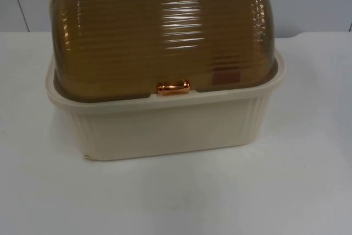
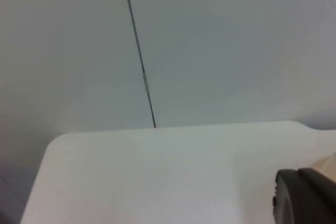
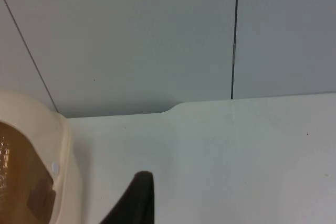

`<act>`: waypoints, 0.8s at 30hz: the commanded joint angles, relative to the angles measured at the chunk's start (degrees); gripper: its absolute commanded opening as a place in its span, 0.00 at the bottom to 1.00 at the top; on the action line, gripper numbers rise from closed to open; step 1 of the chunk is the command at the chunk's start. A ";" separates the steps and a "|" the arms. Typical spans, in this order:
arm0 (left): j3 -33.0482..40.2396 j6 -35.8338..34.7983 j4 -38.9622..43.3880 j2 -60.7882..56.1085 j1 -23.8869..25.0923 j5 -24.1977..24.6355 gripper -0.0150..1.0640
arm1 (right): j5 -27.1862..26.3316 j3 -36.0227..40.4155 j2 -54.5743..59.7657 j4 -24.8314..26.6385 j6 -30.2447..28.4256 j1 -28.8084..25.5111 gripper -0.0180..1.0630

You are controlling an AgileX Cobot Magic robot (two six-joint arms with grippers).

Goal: Open the box lid with the left hand, place the block into the box with the right hand, then close the box lid with the left hand.

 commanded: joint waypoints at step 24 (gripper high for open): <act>-0.34 -4.72 0.74 -7.23 0.01 -0.62 0.97 | 3.55 -0.06 -0.20 0.17 -0.26 -0.12 0.98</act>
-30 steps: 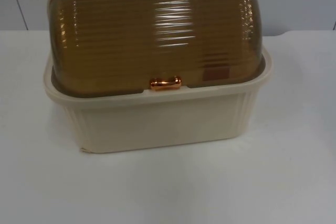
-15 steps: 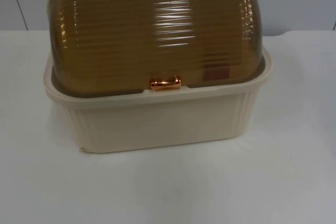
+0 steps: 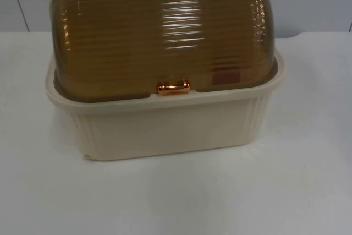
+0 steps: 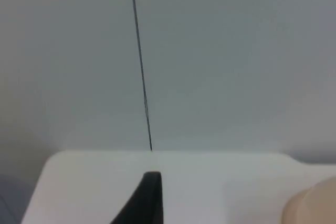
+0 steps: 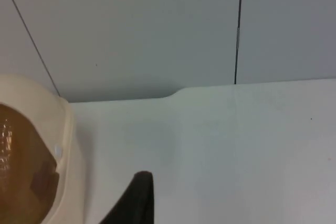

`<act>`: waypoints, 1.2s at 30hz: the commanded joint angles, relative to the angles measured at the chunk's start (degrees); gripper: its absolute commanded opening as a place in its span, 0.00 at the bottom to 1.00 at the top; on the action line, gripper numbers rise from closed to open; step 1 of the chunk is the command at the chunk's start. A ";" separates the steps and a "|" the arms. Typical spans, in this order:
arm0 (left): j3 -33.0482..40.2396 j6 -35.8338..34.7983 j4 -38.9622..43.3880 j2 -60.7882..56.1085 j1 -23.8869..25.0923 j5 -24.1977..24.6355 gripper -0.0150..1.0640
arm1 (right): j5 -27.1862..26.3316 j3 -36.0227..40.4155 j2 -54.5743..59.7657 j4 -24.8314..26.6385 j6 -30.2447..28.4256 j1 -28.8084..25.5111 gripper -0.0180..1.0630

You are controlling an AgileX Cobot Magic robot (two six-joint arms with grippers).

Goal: Open the box lid with the left hand, place the block into the box with the right hand, then close the box lid with the left hand.

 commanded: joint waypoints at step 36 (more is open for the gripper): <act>-6.29 -12.02 16.51 -51.56 -4.26 32.40 0.97 | 37.64 -32.52 -27.81 -7.18 3.21 1.87 0.98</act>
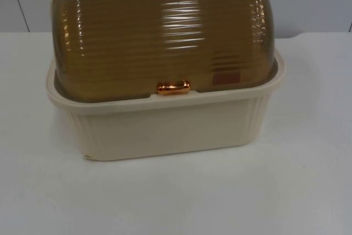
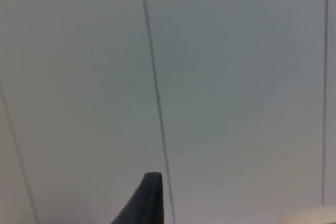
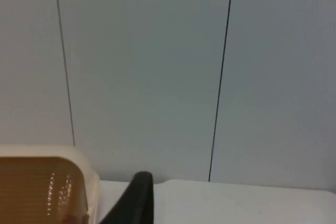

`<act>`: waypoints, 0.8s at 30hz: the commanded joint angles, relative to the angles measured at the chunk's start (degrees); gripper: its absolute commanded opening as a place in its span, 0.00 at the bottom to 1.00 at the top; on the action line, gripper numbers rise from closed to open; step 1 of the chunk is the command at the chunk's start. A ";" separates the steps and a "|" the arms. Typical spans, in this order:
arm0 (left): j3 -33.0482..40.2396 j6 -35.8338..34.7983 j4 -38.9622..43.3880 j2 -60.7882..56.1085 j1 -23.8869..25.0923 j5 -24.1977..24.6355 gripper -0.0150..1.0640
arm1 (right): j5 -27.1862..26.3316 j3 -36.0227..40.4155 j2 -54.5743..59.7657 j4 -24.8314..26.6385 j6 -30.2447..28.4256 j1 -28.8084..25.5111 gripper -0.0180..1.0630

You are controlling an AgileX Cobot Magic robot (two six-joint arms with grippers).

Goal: Open the box lid with the left hand, place the block into the box with the right hand, then close the box lid with the left hand.

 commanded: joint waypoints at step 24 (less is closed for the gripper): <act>-14.92 -3.39 -2.63 -11.71 -1.29 18.43 0.97 | 1.44 -1.58 -17.22 7.94 -2.48 -0.45 0.98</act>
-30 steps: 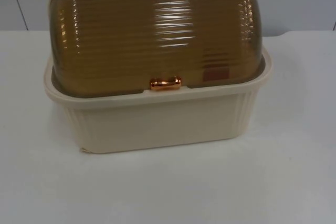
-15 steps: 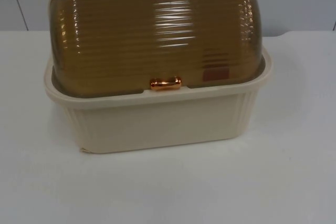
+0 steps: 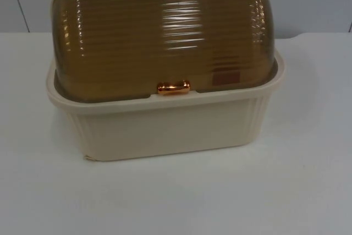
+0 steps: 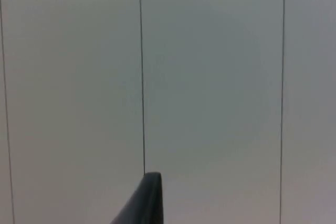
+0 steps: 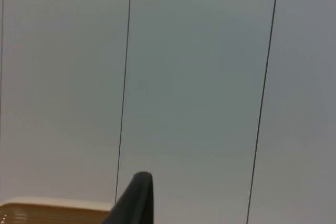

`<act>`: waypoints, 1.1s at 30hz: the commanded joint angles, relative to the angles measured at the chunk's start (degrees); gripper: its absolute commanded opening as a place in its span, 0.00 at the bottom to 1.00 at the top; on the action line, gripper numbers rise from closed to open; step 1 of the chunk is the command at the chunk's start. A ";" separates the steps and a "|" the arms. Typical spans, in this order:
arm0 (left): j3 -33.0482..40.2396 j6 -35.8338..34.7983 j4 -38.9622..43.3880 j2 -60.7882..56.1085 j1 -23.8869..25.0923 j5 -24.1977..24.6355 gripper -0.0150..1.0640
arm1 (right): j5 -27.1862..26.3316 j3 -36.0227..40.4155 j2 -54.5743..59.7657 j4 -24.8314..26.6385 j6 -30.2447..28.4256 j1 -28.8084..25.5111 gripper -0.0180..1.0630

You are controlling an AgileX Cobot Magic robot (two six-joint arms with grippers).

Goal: Open the box lid with the left hand, place the block into the box with the right hand, then close the box lid with the left hand.

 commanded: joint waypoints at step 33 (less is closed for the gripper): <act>37.56 1.62 3.22 0.09 0.08 -2.86 0.97 | -2.04 36.36 0.14 -15.06 6.66 7.08 0.98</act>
